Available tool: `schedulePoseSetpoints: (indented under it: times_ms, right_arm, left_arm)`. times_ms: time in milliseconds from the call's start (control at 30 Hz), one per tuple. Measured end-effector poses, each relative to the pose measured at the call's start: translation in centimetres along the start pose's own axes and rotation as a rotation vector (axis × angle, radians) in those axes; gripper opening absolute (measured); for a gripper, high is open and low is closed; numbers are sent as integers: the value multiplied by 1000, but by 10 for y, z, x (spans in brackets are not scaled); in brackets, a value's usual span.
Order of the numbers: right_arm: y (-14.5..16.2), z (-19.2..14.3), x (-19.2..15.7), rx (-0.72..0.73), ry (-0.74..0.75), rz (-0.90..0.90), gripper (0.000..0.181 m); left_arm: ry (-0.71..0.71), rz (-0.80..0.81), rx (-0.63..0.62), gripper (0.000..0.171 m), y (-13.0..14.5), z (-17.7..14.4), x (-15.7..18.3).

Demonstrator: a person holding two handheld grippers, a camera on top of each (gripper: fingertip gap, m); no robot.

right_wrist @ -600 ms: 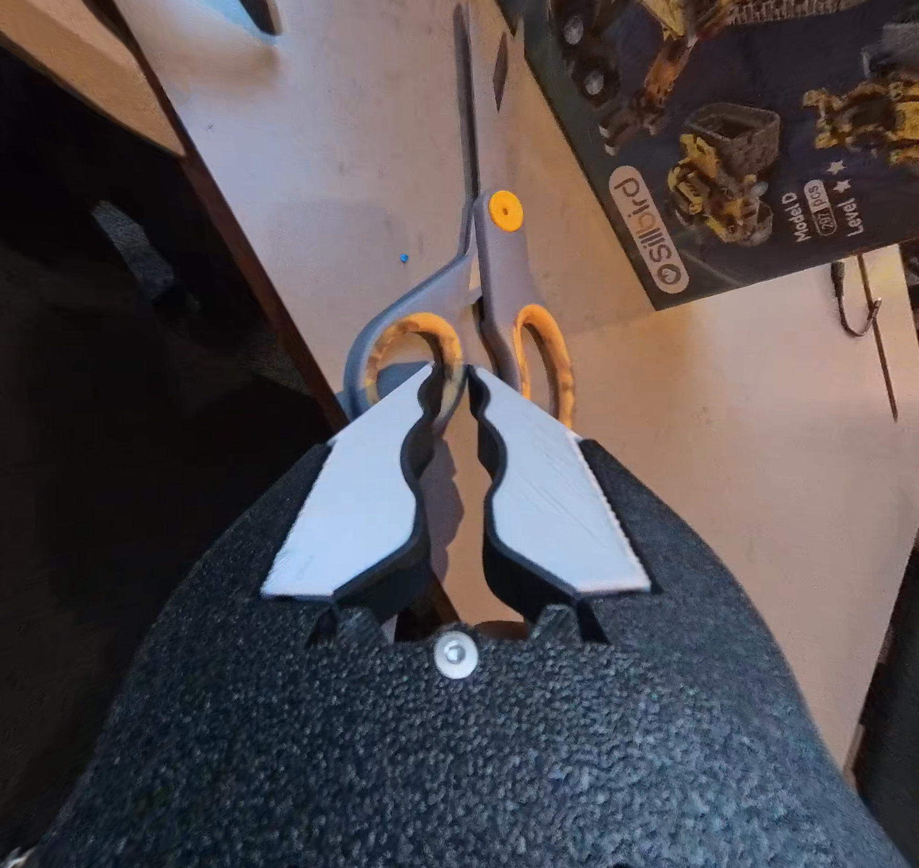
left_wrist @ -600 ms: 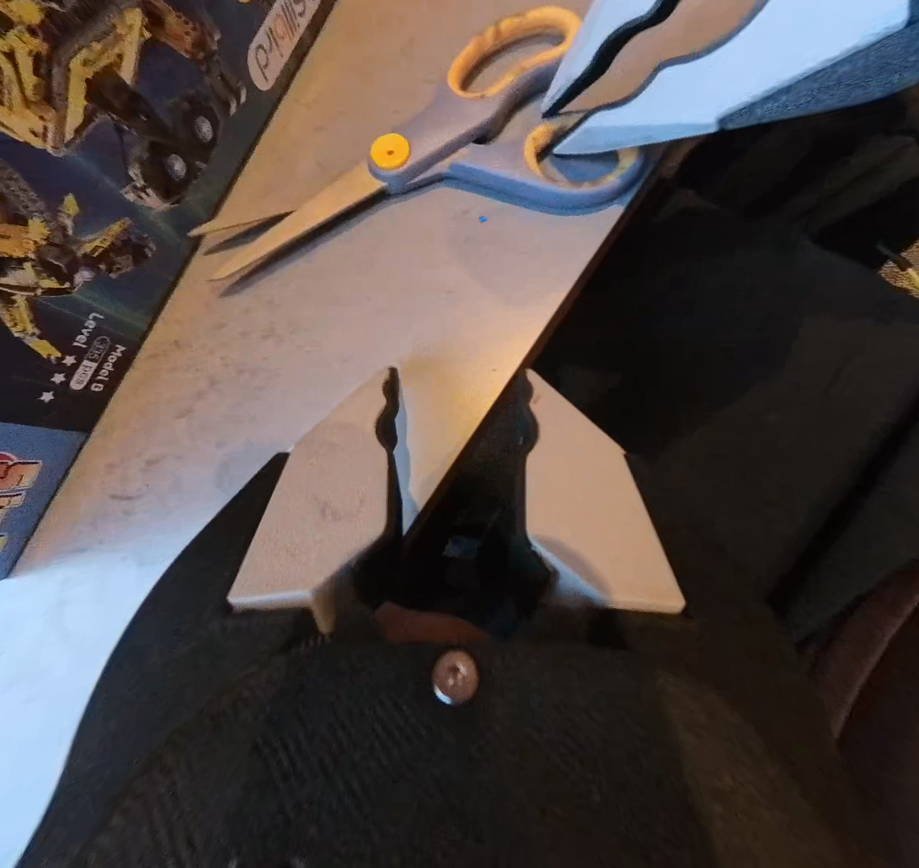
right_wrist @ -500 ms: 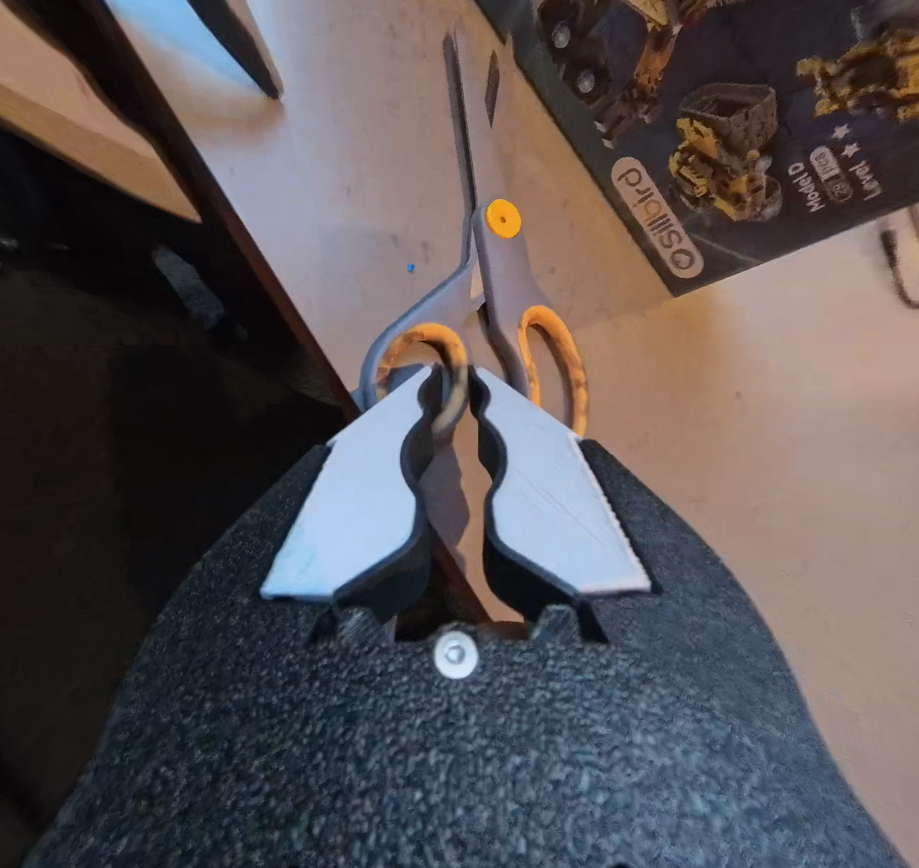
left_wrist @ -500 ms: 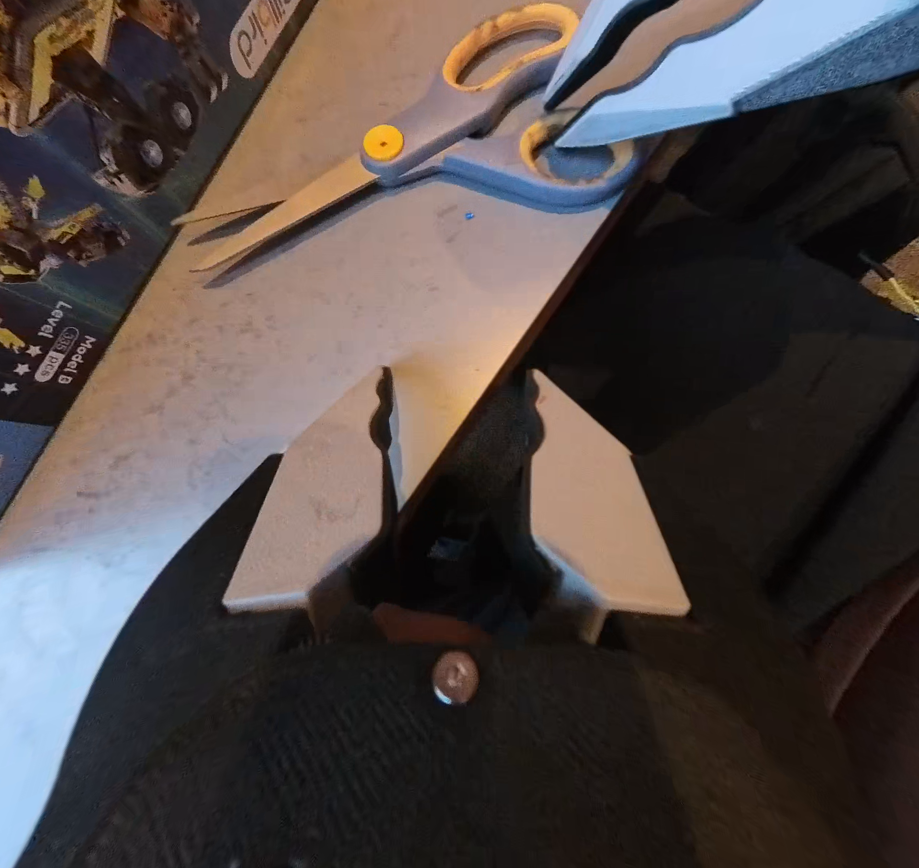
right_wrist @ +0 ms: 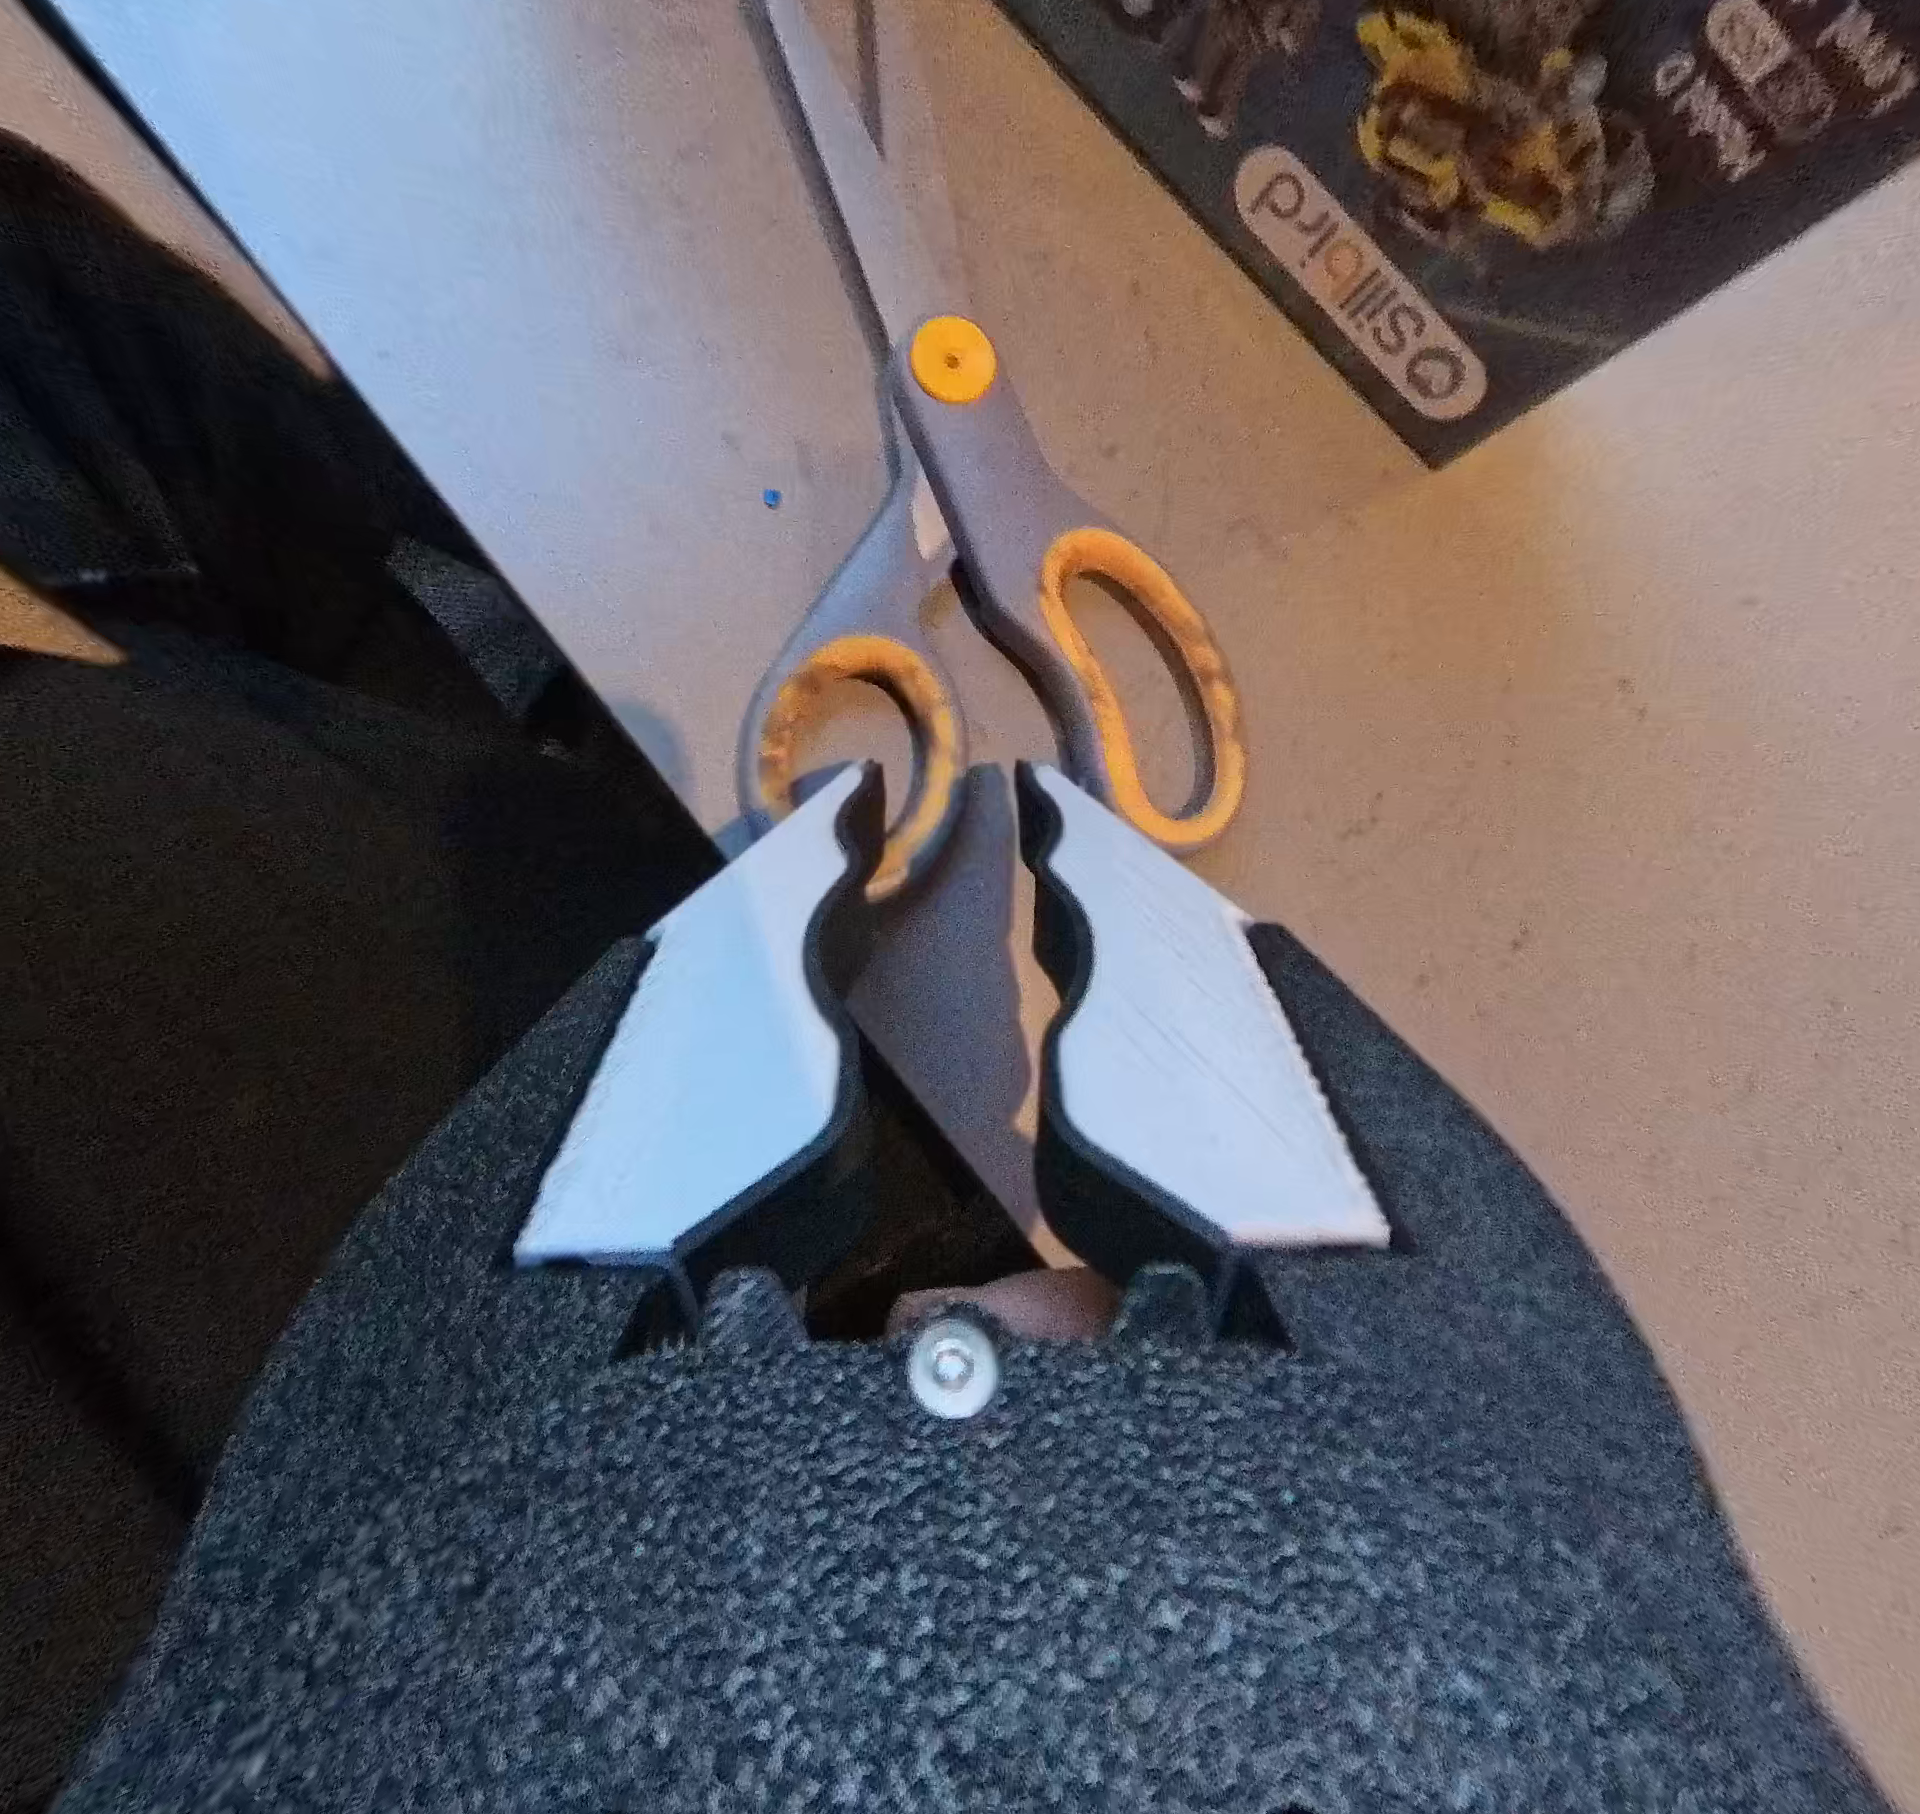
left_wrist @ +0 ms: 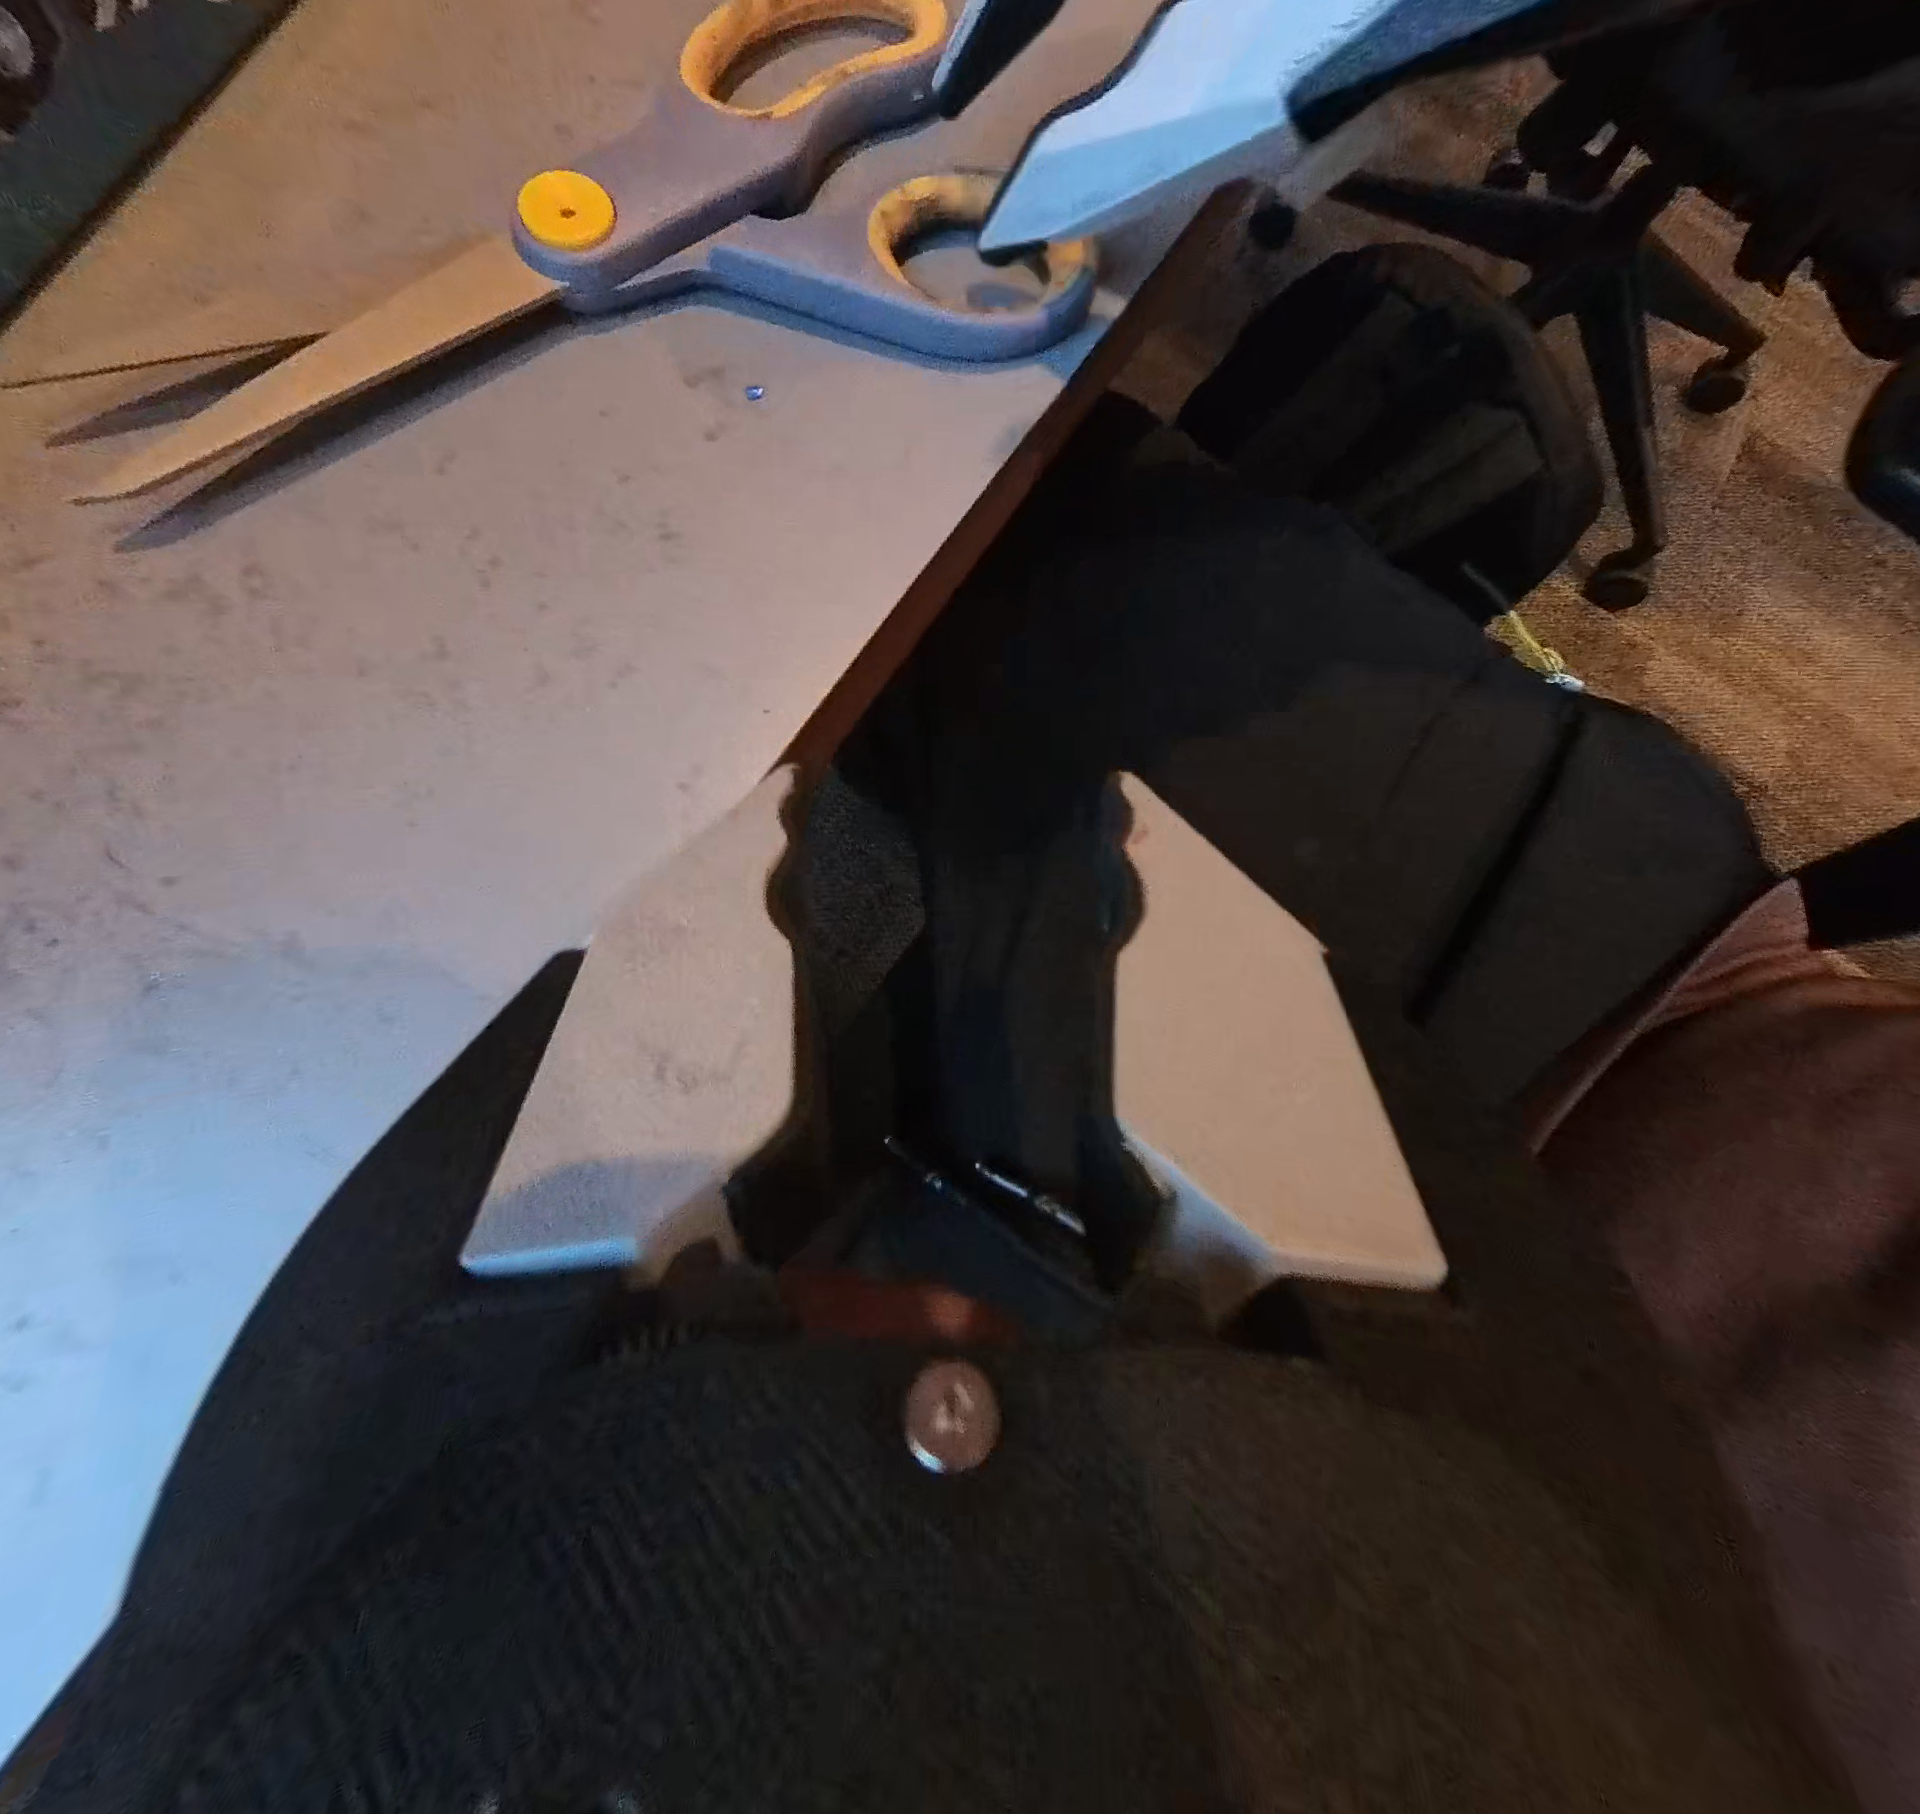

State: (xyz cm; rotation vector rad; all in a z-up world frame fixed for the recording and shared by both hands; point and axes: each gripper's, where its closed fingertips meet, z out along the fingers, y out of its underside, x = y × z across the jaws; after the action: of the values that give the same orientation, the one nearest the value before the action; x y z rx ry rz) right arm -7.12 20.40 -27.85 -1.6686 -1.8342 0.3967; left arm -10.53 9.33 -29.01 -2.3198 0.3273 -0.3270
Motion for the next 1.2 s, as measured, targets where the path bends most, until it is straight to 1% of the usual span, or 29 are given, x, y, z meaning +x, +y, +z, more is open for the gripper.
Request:
schedulePoseSetpoints:
  times_ms: [33,67,133,167,267,367,533,567,600,633,667,700,733,800,833,900,967,1067,1100,1133,1167,1200]
  right_arm:
    - [5,4,3,-15,-5,34,25]
    - [5,7,1,-4,-36,76,18]
    - [2,10,-5,26,-93,132,13]
    - [1,11,-7,39,-105,138,9]
    - [2,10,-7,68,-93,141,8]
    - [-1,1,-11,95,0,28,7]
    - [-18,-29,-23,199,177,-177,7]
    - [-21,-35,-25,219,207,-207,7]
    - [-24,-39,-26,236,234,-232,7]
    - [-26,-43,-27,249,264,-258,7]
    - [-28,-47,-27,257,299,-292,7]
    - [-30,-50,-26,260,331,-328,7]
    - [-32,-52,-27,263,352,-359,7]
    - [-37,-55,-32,284,367,-395,7]
    - [-40,-57,-34,295,371,-410,7]
    - [-45,-59,-38,310,383,-446,7]
    - [-47,-60,-40,313,392,-473,7]
    - [-47,-62,-43,325,394,-485,7]
    - [-47,-64,-43,332,393,-486,7]
    - [-47,-65,-43,337,390,-485,7]
    - [-47,-65,-43,341,386,-480,8]
    - [-47,-64,-42,348,379,-466,8]
  left_arm:
    - [1,-4,2,54,1,0,0]
    - [2,-10,5,55,2,1,1]
    - [23,-27,9,55,3,2,5]
    - [42,-35,10,55,4,3,9]
    - [81,-53,6,56,4,8,17]
    - [101,-66,21,56,1,9,20]
    - [146,-129,77,56,-8,8,19]
    - [144,-153,96,54,-11,7,16]
    - [108,-163,130,46,-17,5,6]
    - [31,-141,193,40,-26,-2,-6]
    - [-57,-63,265,39,-36,-12,-17]
    - [-163,29,310,39,-43,-22,-28]
    - [-254,121,327,43,-49,-31,-36]
    - [-352,302,256,64,-55,-35,-46]
    - [-386,375,214,69,-60,-34,-51]
    - [-393,508,152,74,-69,-25,-58]
    - [-385,612,96,71,-76,-13,-64]
    - [-301,718,2,66,-71,11,-63]
    - [-288,737,-22,61,-69,17,-64]
    - [-279,750,-32,50,-67,21,-65]
    - [-271,751,-28,30,-67,24,-64]
    - [-265,748,-13,22,-68,25,-63]
